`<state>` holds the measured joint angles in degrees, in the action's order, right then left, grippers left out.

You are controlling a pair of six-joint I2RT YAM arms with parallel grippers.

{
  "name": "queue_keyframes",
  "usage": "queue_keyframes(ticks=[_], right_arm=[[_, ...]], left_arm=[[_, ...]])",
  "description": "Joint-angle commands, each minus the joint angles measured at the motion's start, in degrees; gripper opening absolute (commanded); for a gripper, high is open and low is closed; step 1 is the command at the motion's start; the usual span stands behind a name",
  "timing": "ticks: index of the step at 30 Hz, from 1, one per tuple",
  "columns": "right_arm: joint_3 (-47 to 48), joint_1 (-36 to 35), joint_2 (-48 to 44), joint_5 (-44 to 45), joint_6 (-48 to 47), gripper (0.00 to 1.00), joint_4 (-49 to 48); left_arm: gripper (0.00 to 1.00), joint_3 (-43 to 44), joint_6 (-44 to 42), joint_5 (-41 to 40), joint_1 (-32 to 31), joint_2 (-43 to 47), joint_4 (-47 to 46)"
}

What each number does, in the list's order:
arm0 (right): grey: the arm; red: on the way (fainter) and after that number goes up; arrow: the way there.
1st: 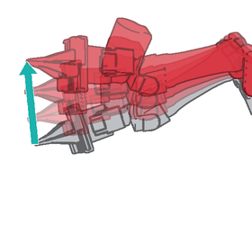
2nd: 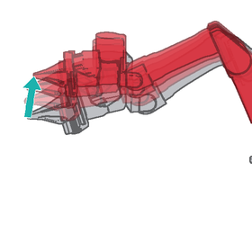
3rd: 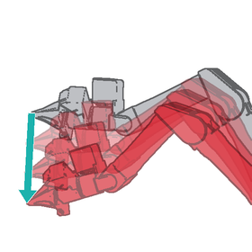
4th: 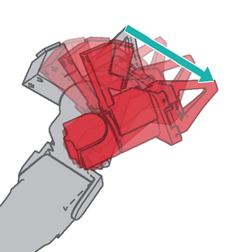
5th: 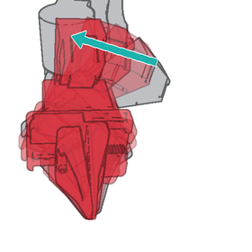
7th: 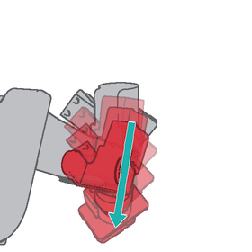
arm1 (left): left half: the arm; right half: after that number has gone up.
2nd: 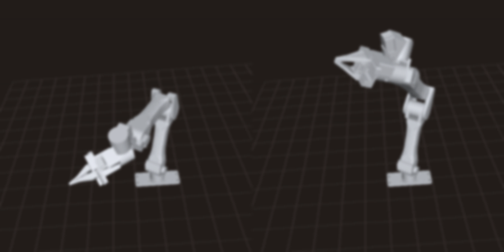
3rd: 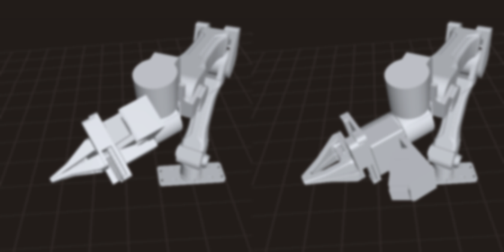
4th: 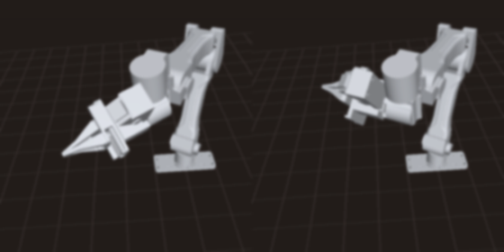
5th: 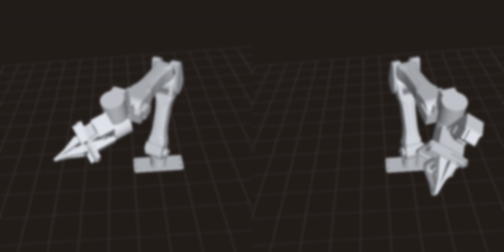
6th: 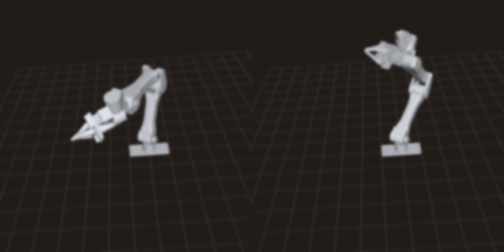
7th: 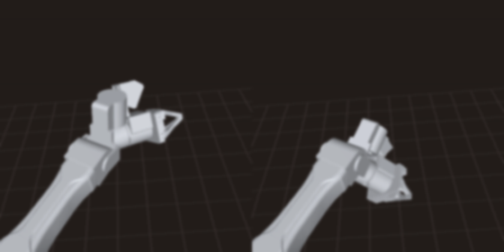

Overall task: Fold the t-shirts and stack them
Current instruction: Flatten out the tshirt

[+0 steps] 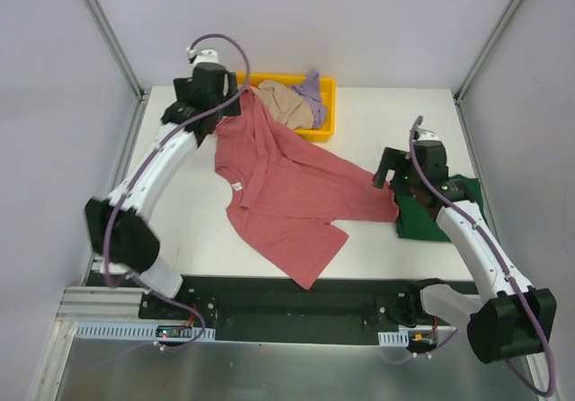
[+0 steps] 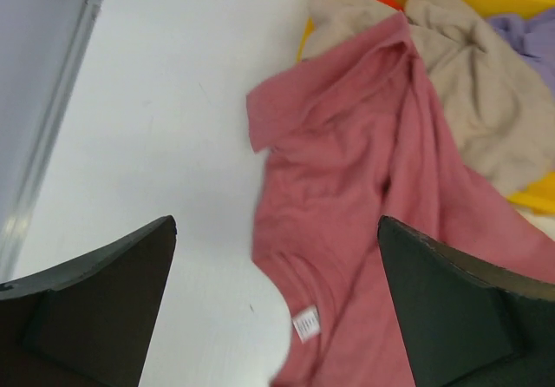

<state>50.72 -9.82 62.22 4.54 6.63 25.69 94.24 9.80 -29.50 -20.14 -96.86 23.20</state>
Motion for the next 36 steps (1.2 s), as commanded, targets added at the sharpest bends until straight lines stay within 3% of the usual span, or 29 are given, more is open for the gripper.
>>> queue_keyframes(ticks=[1, 7, 11, 15, 18, 26, 31, 36], right_arm=[[-0.36, -10.71, -0.79, -8.66, -11.54, 0.96, -3.98], [4.55, -29.26, 11.84, -9.20, -8.15, 0.99, -11.88], [17.10, -39.02, 27.40, -7.35, -6.19, 0.90, -13.48], [29.76, -45.79, 40.23, -6.03, -15.31, 0.80, -12.60], [37.06, -48.35, 48.15, -6.02, -20.41, 0.75, -9.88], [48.93, -49.94, 60.47, -5.59, -30.45, 0.62, -4.96], [52.29, -50.03, 63.99, -0.59, -31.51, 0.56, -1.87], [51.68, -49.94, 63.91, 1.62, -30.89, 0.38, -2.31]], left_arm=[[0.99, -16.50, 14.69, 13.04, 0.19, 16.15, 0.35], [0.99, -38.74, 26.55, 13.06, 0.28, 31.71, 2.37], [0.99, -49.31, 34.13, 15.69, 0.80, 37.79, 2.64], [0.99, -55.21, 36.42, 18.07, 2.12, 40.52, 5.18], [0.99, -57.23, 39.49, 17.37, 3.09, 40.35, 10.27], [0.99, -59.17, 41.79, 18.42, 4.58, 38.50, 11.08], [0.99, -59.25, 41.70, 17.72, 4.94, 38.76, 11.43], [0.99, -59.26, 41.18, 17.46, 5.02, 39.20, 11.51]])
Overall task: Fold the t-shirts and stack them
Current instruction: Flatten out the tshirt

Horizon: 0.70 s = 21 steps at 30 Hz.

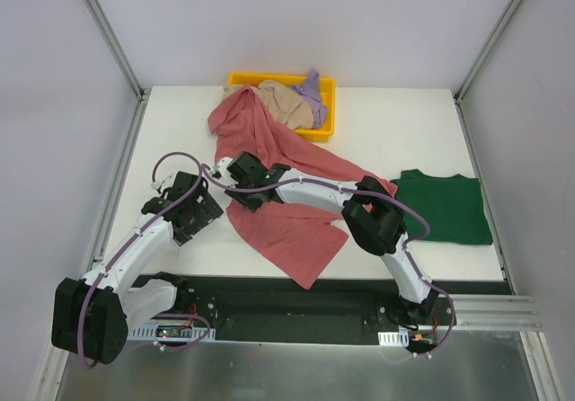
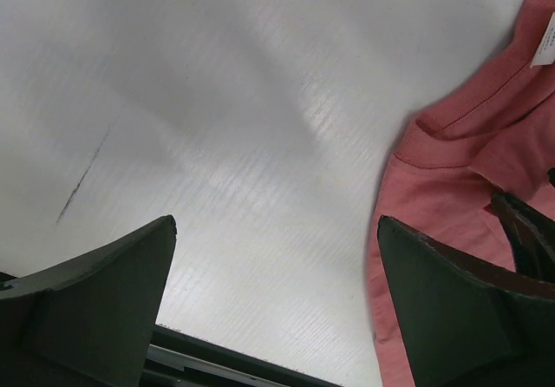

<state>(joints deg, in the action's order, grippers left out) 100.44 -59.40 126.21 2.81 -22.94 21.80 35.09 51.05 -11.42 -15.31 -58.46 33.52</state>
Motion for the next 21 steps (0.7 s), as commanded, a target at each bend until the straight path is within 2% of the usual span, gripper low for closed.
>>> queue_keyframes(ticks=[1, 7, 13, 17, 21], right_arm=[[1.95, -0.46, -0.18, 3.69, -1.06, 0.33, 1.40], [0.11, -0.20, -2.81, 5.80, 3.24, 0.01, -1.76], [-8.75, 4.54, -13.77, 10.89, 13.43, 0.01, -6.77], [-20.87, 12.26, -25.64, 11.87, 19.06, 0.00, -9.84], [-34.23, 22.28, -38.21, 11.95, 20.30, 0.00, -12.13]], left_arm=[[0.99, -0.02, -0.16, -0.79, 0.19, 0.71, 1.11], [0.99, 0.24, -0.77, -0.18, 0.19, 0.54, 1.20], [0.99, 1.29, -3.49, 4.73, 0.19, 0.36, -0.03], [0.99, 1.12, -4.38, 11.32, -0.07, -1.30, -3.97], [0.99, 1.20, -4.99, 17.56, -2.43, -3.59, -10.82]])
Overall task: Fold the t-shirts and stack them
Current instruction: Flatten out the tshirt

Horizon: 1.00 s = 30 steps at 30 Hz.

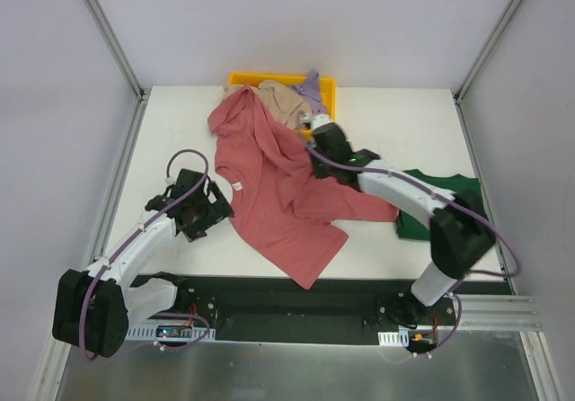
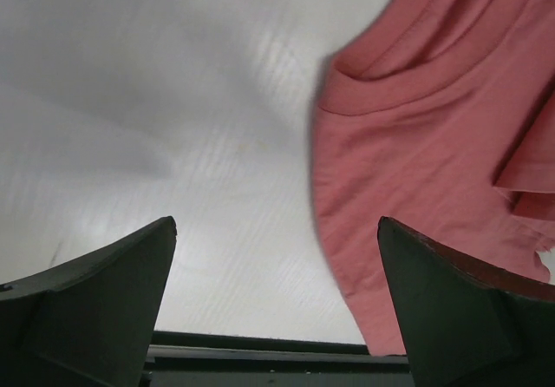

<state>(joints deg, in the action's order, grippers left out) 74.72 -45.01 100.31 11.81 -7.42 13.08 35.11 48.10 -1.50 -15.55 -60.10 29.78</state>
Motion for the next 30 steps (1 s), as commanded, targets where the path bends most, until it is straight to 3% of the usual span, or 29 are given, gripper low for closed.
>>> queue_keyframes(ticks=[1, 6, 10, 15, 21, 30], right_arm=[[-10.89, 11.14, -14.42, 2.95, 4.87, 0.01, -3.41], [-18.72, 27.75, -22.17, -1.61, 4.79, 0.00, -3.24], [-19.96, 40.33, -23.76, -6.52, 4.26, 0.00, -3.15], [-19.44, 44.75, -22.27, -11.28, 4.61, 0.00, -4.37], [-14.17, 46.33, -16.65, -14.36, 2.68, 0.00, -5.70], [-0.29, 46.68, -6.98, -13.66, 2.24, 0.00, -7.28]], left_arm=[[0.99, 2.14, -2.48, 8.61, -3.33, -2.91, -8.41], [0.99, 10.13, -4.94, 9.76, -11.24, -13.26, -11.49], [0.99, 16.55, -5.64, 13.44, -13.01, -23.37, -14.48], [0.99, 24.02, -7.92, 11.44, -12.75, -36.55, -14.84], [0.94, 31.59, -10.65, 8.01, -4.33, -47.48, -6.59], [0.99, 32.11, -12.50, -5.25, 13.78, -44.23, 0.36]])
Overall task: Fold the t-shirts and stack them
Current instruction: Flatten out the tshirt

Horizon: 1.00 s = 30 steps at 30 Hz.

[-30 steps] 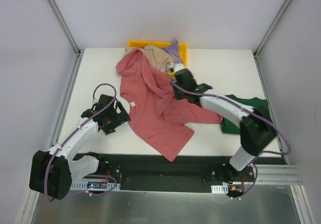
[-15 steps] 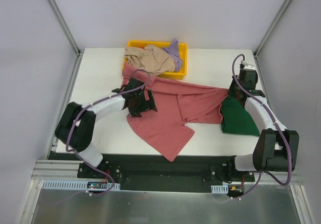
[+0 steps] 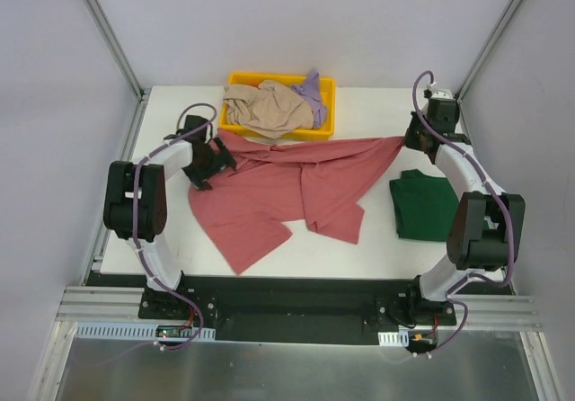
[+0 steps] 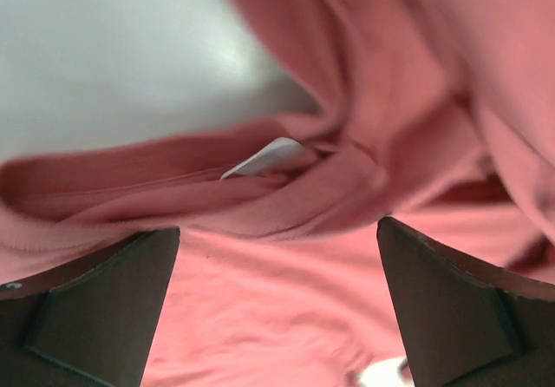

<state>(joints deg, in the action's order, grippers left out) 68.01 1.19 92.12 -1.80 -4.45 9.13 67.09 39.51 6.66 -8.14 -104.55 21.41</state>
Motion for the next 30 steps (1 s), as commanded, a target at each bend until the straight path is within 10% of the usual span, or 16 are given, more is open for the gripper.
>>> queue_keyframes(ticks=[1, 16, 23, 30], right_arm=[[8.09, 0.48, 2.09, 0.31, -1.17, 0.00, -3.24], [38.32, 1.36, 25.21, 10.68, -15.49, 0.01, 3.36], [40.82, 0.57, 23.92, 9.26, -11.64, 0.73, 12.31], [15.01, -5.39, 1.17, 15.25, 1.96, 0.81, 22.85]], left_arm=[[0.99, 1.28, -4.35, -13.94, 7.69, 0.05, 9.09], [0.99, 15.53, -7.60, -11.31, 10.16, -3.91, 9.97], [0.99, 6.32, -5.23, -8.94, 9.20, 5.92, 9.97], [0.99, -8.71, -0.75, -4.47, 0.34, 20.08, 9.35]])
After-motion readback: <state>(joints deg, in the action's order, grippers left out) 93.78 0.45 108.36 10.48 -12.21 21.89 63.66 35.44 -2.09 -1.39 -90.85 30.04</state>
